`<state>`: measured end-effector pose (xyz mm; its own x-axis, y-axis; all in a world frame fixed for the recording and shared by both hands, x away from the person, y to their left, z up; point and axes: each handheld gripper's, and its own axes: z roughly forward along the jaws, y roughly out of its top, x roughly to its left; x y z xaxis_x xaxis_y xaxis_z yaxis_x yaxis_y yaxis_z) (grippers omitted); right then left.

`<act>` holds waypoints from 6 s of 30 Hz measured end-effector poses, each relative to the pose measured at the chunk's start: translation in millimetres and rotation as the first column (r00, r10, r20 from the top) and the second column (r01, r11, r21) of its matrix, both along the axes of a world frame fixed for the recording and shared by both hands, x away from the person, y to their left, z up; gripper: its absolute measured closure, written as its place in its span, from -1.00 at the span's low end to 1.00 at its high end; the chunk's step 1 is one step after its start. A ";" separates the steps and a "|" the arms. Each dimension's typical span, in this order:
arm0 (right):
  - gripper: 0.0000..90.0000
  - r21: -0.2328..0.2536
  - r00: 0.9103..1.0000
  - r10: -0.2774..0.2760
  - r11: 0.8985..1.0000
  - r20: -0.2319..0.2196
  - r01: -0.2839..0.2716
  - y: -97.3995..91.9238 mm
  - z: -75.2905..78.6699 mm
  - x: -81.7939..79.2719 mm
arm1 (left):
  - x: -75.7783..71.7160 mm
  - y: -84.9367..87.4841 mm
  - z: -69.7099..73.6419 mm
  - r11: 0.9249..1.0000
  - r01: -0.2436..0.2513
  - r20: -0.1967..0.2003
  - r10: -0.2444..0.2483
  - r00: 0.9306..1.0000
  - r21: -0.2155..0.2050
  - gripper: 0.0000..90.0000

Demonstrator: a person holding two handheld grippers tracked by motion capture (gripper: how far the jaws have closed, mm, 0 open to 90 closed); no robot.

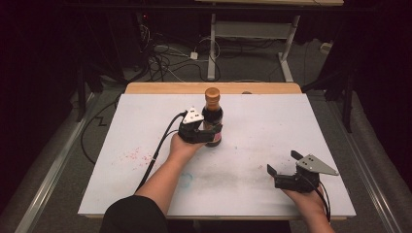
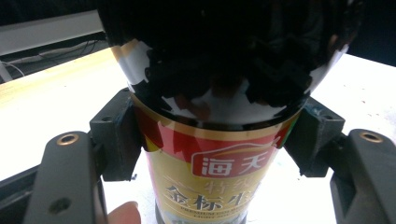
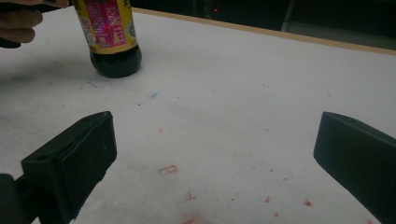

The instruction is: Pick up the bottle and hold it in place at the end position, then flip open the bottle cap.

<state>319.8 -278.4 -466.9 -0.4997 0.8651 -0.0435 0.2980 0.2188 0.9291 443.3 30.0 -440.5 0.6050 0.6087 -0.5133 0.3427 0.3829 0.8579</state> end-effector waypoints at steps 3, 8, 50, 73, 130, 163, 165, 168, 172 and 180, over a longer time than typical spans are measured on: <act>-0.99 -0.006 1.000 0.016 1.000 -0.005 -0.016 4.3 1.3 3.3 | 0.2 1.9 -2.4 1.000 0.003 0.011 -0.003 1.000 0.026 -0.37; -0.96 -0.009 0.999 0.037 0.999 -0.017 -0.038 14.7 7.1 18.4 | 0.1 2.7 -3.2 1.000 0.004 0.017 -0.004 1.000 0.028 -0.38; 1.00 0.040 0.991 0.135 0.990 0.013 -0.135 78.2 48.6 90.1 | -0.6 -2.0 -1.9 0.999 -0.013 0.009 0.013 1.000 -0.041 -0.37; 1.00 0.013 0.982 0.183 0.983 0.042 -0.184 112.5 85.5 98.4 | -0.9 -1.9 -2.1 0.999 -0.013 0.006 0.013 1.000 -0.044 -0.37; 1.00 -0.096 0.960 0.275 0.958 0.044 -0.270 152.7 156.0 104.7 | -3.1 -6.4 -2.0 0.997 -0.045 0.007 0.045 0.999 -0.058 -0.35; 1.00 -0.106 0.939 0.296 0.954 0.176 -0.281 165.7 208.1 81.5 | -3.9 -11.6 -2.0 0.994 -0.085 0.006 0.086 0.996 -0.071 -0.34; 1.00 -0.108 0.947 0.279 0.958 0.161 -0.264 161.0 204.0 83.1 | -4.4 -1.6 -5.2 0.998 -0.036 0.027 0.034 0.999 0.060 -0.34; 1.00 -0.097 0.955 0.269 0.961 0.124 -0.258 154.9 193.5 88.1 | -4.4 -2.5 -6.1 0.998 -0.037 0.033 0.035 0.999 0.053 -0.34; 1.00 -0.095 0.967 0.248 0.966 0.063 -0.241 144.1 170.9 96.7 | -3.5 -10.9 -2.8 0.994 -0.070 0.012 0.072 0.997 -0.082 -0.35; 1.00 -0.113 0.962 0.272 0.957 0.020 -0.268 145.3 157.1 100.4 | -3.9 -11.4 -3.0 0.993 -0.072 0.012 0.074 0.997 -0.089 -0.35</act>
<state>420.3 -133.1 -309.7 -0.7103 0.6876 -0.1507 0.1819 0.3862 0.9043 439.4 18.7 -443.5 0.5690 0.6043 -0.5577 0.2978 0.4807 0.8247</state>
